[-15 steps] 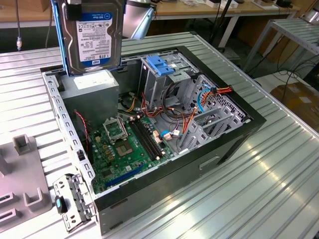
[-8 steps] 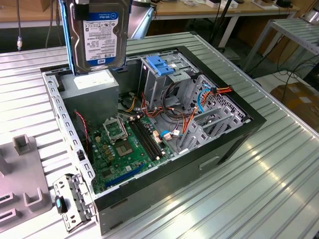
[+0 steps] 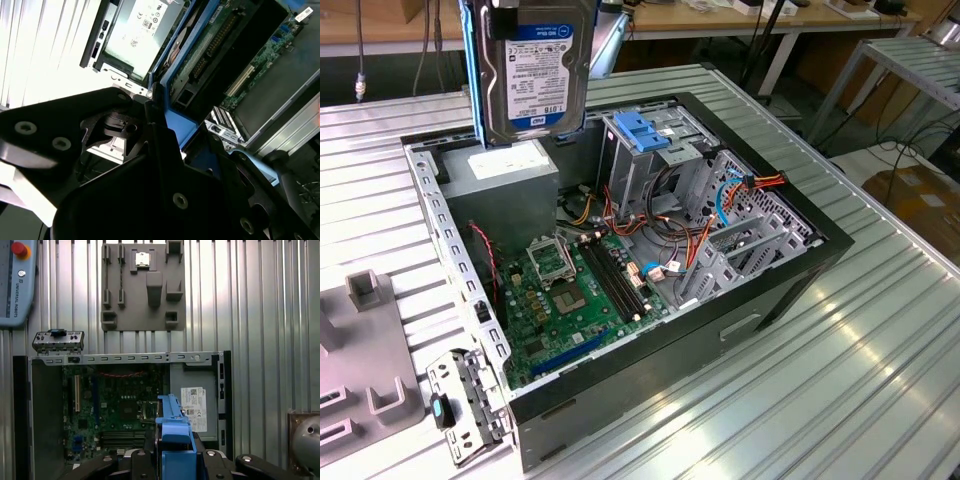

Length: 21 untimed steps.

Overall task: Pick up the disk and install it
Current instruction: 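Pick up the disk, then insert the disk into the insertion slot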

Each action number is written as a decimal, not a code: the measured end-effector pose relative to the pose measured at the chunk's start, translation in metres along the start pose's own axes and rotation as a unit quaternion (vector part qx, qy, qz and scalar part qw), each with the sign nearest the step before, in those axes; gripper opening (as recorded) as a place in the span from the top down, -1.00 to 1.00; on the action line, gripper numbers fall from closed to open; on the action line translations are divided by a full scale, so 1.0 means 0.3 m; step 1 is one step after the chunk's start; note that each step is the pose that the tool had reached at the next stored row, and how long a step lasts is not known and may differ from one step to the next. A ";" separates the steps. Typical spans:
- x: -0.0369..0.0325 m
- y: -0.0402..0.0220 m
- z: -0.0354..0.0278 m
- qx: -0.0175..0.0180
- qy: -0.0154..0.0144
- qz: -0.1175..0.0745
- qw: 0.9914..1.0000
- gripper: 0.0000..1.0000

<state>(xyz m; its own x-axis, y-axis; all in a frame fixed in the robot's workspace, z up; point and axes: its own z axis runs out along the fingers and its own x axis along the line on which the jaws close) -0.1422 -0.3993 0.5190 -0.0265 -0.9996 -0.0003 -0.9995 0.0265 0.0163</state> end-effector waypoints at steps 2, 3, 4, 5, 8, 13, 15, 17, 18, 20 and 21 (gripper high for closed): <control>0.000 -0.010 0.000 0.000 0.000 0.000 1.000 0.26; 0.000 -0.016 0.000 0.000 0.000 0.000 1.000 0.26; 0.002 -0.019 0.001 0.000 0.000 0.000 1.000 0.26; 0.004 -0.023 0.001 0.000 0.000 0.000 1.000 0.26; 0.009 -0.032 0.001 0.000 0.000 0.000 1.000 0.26; 0.012 -0.035 0.001 0.000 0.000 0.000 1.000 0.26; 0.013 -0.036 0.001 0.000 0.000 0.000 1.000 0.26; 0.014 -0.036 0.001 0.000 0.000 0.000 1.000 0.26; 0.015 -0.036 0.001 0.000 0.000 0.000 1.000 0.26; 0.017 -0.036 0.001 0.000 0.000 0.000 1.000 0.26; 0.018 -0.036 0.001 0.000 0.000 0.000 1.000 0.26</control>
<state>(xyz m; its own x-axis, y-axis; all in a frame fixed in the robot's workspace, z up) -0.1316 -0.4050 0.5185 -0.0265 -0.9996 -0.0004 -0.9995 0.0265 0.0162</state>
